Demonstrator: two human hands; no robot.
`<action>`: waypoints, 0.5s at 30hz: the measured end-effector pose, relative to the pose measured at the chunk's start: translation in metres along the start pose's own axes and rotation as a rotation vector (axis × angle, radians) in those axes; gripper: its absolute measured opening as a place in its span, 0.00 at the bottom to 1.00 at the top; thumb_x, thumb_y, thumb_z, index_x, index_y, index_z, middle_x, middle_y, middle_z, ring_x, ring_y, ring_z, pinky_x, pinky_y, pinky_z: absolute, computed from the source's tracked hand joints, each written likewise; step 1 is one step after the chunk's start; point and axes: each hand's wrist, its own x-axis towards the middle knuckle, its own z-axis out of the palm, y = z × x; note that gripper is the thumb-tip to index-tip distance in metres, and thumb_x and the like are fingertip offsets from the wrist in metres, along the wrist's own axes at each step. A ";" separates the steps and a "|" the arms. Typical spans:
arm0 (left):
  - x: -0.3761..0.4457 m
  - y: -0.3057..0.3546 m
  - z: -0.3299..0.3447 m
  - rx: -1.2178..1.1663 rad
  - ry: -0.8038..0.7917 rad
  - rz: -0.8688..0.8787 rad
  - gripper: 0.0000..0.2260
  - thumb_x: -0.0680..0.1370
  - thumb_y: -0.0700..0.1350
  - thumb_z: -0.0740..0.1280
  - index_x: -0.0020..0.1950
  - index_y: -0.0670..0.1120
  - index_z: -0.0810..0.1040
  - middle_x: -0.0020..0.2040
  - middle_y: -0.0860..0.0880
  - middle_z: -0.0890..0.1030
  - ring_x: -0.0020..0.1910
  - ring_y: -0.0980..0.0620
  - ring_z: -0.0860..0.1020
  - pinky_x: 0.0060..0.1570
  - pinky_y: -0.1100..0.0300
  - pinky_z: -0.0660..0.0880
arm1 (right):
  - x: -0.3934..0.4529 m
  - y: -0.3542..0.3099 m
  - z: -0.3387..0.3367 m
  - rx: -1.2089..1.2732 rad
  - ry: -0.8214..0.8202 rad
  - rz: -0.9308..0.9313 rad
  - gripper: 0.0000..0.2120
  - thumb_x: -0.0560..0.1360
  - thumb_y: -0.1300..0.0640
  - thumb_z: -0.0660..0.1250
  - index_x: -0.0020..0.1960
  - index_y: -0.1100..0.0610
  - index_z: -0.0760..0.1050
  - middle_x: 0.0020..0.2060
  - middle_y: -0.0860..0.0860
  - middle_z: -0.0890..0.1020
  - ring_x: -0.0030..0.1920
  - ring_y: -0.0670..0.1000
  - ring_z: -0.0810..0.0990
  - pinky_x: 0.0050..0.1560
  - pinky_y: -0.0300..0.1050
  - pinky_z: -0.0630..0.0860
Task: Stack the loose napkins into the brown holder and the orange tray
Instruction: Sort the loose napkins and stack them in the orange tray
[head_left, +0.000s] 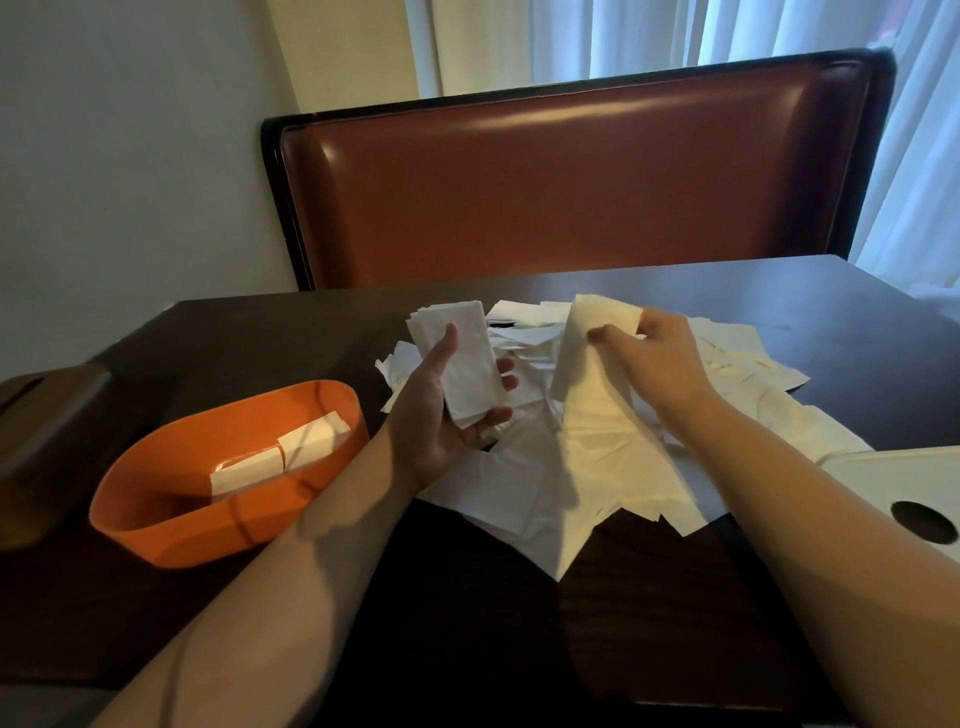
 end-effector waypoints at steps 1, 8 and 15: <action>-0.001 0.000 0.000 0.002 0.003 0.001 0.17 0.80 0.61 0.60 0.60 0.51 0.76 0.49 0.45 0.84 0.48 0.48 0.81 0.39 0.54 0.79 | -0.001 -0.002 -0.001 -0.004 0.003 -0.041 0.18 0.74 0.56 0.72 0.41 0.72 0.75 0.31 0.59 0.73 0.33 0.54 0.69 0.36 0.47 0.66; -0.001 0.001 0.002 -0.001 0.013 0.009 0.15 0.81 0.59 0.59 0.55 0.50 0.76 0.44 0.46 0.85 0.48 0.47 0.81 0.47 0.50 0.76 | -0.008 -0.013 -0.002 0.184 -0.073 -0.122 0.03 0.77 0.58 0.70 0.48 0.58 0.82 0.37 0.59 0.82 0.34 0.51 0.76 0.35 0.48 0.73; -0.005 0.003 0.005 0.013 0.012 0.036 0.14 0.81 0.59 0.60 0.53 0.49 0.75 0.38 0.48 0.85 0.47 0.47 0.80 0.49 0.50 0.76 | -0.014 -0.037 -0.013 1.000 -0.559 0.211 0.10 0.78 0.60 0.64 0.58 0.62 0.76 0.46 0.56 0.84 0.46 0.50 0.83 0.50 0.44 0.83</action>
